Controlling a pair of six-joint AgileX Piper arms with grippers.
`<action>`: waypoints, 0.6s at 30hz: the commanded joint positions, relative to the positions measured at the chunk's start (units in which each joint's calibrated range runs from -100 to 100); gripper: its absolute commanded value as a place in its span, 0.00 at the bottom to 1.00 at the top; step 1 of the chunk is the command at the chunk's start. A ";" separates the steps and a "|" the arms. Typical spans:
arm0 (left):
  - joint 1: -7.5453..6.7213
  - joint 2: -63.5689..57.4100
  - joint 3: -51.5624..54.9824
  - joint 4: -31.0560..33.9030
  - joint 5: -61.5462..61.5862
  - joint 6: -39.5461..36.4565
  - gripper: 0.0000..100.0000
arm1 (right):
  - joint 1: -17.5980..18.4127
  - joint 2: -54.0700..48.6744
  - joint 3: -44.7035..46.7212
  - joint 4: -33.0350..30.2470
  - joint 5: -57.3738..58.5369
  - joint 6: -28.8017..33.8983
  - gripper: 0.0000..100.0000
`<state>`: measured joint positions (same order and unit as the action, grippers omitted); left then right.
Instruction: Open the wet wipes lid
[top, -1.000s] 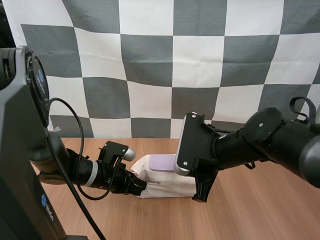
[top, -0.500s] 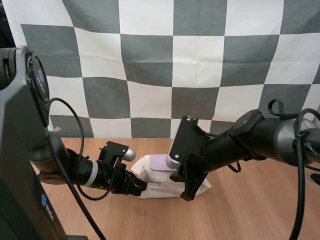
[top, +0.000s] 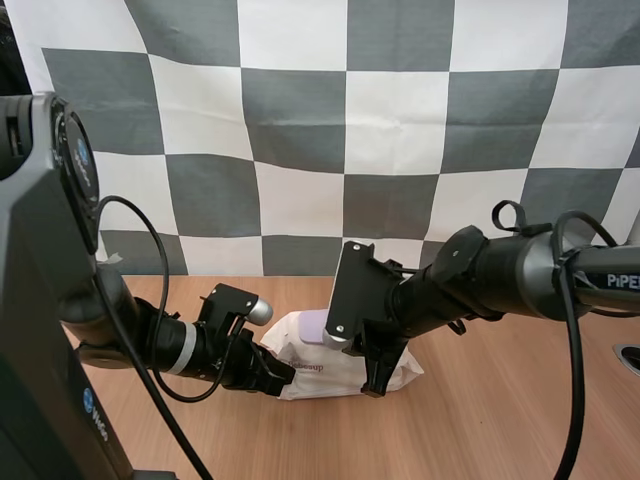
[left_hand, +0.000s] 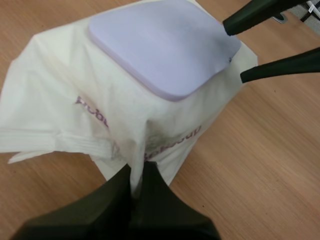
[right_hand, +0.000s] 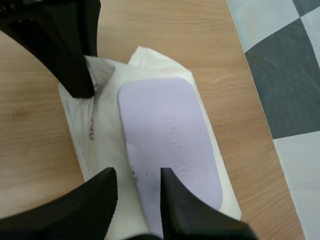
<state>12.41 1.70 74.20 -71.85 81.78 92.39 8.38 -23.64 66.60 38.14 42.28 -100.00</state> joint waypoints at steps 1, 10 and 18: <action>-0.02 0.01 -0.02 0.05 0.01 0.99 0.00 | 0.02 0.66 0.08 -1.14 -0.78 0.00 0.51; -0.02 0.01 -0.02 0.17 0.01 0.99 0.00 | 0.02 2.09 0.08 -1.66 -2.20 0.00 0.51; -0.02 0.01 -0.02 0.17 0.01 0.99 0.00 | 2.34 2.09 0.08 1.10 -5.45 0.00 0.51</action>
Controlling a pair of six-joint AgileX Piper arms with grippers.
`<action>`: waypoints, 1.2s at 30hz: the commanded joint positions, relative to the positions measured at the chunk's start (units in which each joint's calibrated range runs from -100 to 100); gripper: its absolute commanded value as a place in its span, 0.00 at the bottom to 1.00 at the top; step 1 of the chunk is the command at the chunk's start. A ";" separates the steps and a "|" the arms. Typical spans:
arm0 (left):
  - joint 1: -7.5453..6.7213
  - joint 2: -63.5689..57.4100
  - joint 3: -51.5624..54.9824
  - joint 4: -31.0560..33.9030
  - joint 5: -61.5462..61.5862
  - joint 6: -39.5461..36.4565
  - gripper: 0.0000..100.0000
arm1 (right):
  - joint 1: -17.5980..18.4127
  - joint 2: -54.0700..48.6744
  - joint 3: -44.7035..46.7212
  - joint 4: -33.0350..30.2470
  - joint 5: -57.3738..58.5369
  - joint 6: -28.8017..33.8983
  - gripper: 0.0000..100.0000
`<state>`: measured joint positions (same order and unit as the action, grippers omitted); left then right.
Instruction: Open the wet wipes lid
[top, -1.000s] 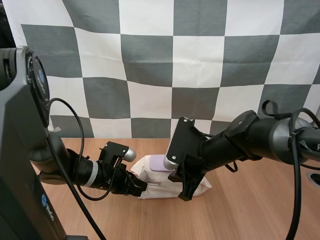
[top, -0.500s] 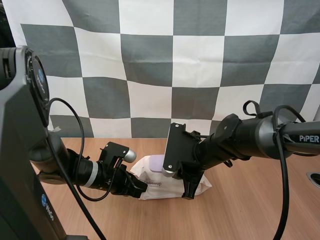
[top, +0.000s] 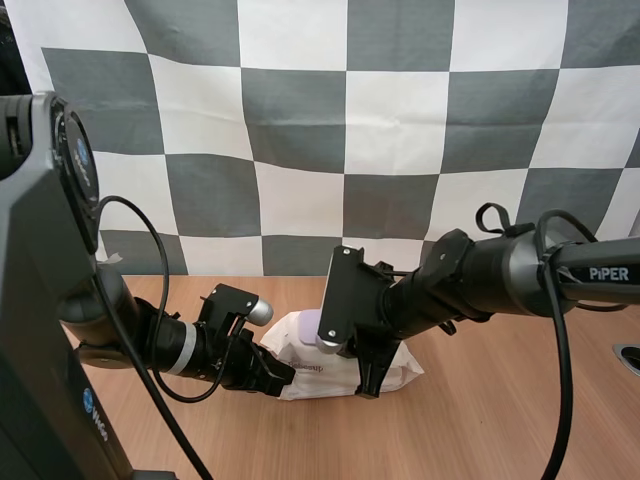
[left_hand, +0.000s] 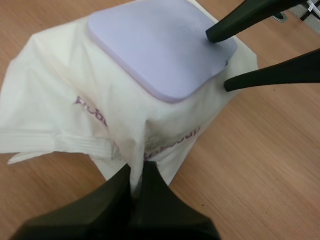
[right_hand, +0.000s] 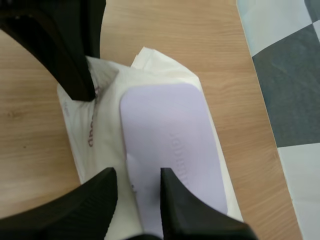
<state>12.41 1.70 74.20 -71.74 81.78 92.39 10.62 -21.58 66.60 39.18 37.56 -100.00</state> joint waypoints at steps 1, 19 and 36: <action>-0.02 0.01 -0.02 0.05 0.01 0.99 0.00 | 0.11 0.02 0.08 0.06 -1.36 0.00 0.51; -0.02 0.01 -0.02 0.02 0.34 0.99 0.00 | 0.11 0.02 0.08 2.77 -5.29 0.00 0.39; -0.02 0.01 -0.02 0.54 1.58 0.99 0.00 | 0.11 0.02 0.08 7.32 -11.20 0.00 0.00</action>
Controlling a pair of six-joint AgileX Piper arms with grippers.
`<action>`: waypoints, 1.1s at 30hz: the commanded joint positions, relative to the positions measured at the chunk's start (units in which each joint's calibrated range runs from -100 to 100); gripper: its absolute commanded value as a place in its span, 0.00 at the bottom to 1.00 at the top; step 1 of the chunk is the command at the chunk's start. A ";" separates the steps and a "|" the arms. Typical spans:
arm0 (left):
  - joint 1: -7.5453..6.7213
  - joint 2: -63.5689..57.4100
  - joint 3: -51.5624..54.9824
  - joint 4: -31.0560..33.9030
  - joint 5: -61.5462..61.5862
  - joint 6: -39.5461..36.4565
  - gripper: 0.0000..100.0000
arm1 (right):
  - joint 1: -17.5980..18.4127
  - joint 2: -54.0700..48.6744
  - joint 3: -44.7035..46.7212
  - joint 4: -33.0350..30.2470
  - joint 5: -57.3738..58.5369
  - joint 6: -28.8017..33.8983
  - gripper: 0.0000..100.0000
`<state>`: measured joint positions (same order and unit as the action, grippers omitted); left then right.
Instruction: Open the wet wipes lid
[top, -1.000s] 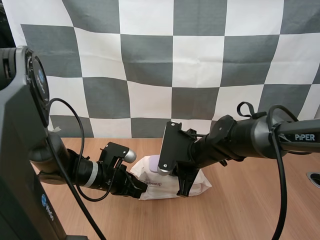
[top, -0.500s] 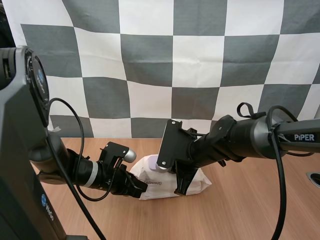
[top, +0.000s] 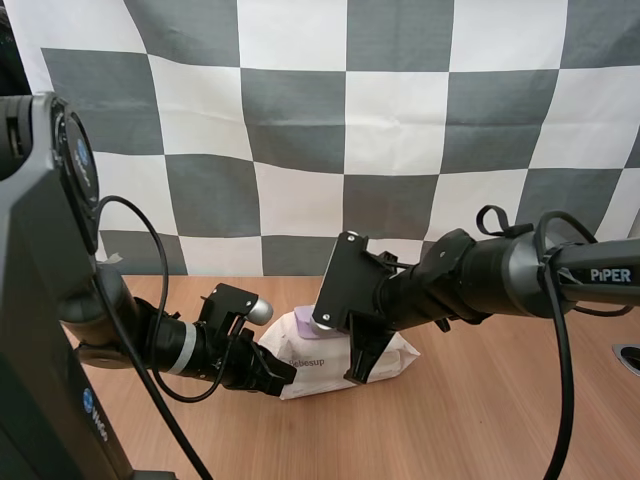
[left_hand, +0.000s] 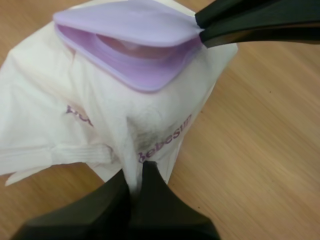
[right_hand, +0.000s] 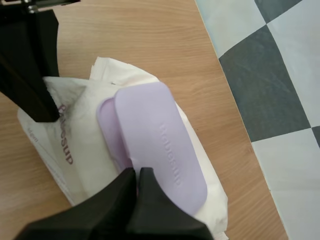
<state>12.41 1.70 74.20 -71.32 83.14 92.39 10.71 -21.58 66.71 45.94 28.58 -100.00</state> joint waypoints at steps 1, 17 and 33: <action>-0.02 0.01 -0.02 0.24 0.22 0.99 0.00 | 0.02 0.02 -0.02 0.99 -3.88 0.00 0.00; -0.02 0.01 -0.02 0.66 1.66 0.99 0.00 | 0.21 0.20 -3.54 7.68 -9.47 0.00 0.00; -0.02 0.01 -0.02 1.62 2.56 0.99 0.00 | 0.21 16.71 -13.86 13.71 -10.05 0.00 0.00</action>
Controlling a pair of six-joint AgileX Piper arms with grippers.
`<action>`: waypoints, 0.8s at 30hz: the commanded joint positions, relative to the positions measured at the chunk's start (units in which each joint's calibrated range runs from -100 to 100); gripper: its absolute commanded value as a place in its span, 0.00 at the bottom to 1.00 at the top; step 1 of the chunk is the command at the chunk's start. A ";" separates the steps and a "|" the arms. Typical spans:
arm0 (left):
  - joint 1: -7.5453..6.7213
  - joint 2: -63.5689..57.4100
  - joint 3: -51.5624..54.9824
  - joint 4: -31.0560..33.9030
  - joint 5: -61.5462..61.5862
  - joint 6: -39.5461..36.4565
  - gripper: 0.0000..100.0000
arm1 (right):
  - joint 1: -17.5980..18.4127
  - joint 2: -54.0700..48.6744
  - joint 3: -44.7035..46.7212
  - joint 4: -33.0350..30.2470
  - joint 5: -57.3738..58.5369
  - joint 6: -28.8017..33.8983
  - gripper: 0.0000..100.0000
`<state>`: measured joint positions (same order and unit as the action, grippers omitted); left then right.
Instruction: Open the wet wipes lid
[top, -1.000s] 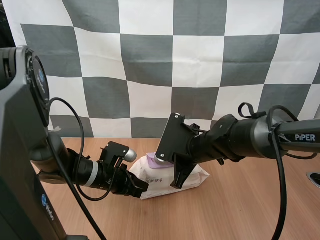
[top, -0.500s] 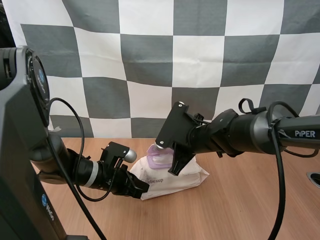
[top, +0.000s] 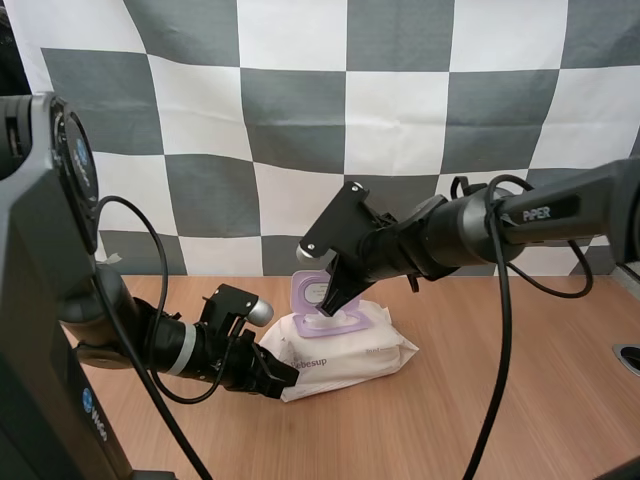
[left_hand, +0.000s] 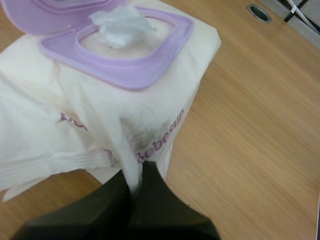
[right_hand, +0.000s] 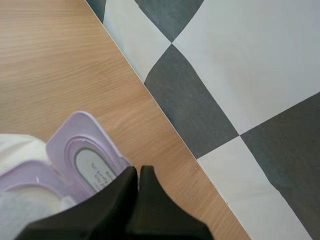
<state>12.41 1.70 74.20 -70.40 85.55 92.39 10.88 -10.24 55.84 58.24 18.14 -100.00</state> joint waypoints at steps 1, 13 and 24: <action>-0.02 0.01 -0.02 0.84 0.14 0.99 0.00 | 0.04 6.07 -3.31 1.41 0.39 0.00 0.00; -0.02 0.01 -0.02 0.84 -1.63 0.99 0.00 | 0.04 9.95 -4.05 0.51 -1.09 0.00 0.00; 0.11 -3.99 -1.50 0.37 -3.06 -0.12 0.20 | 0.04 7.54 -4.05 0.51 -1.29 0.00 0.22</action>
<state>12.41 0.21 73.39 -69.97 82.30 92.39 10.88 -1.25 51.87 58.70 16.83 -99.95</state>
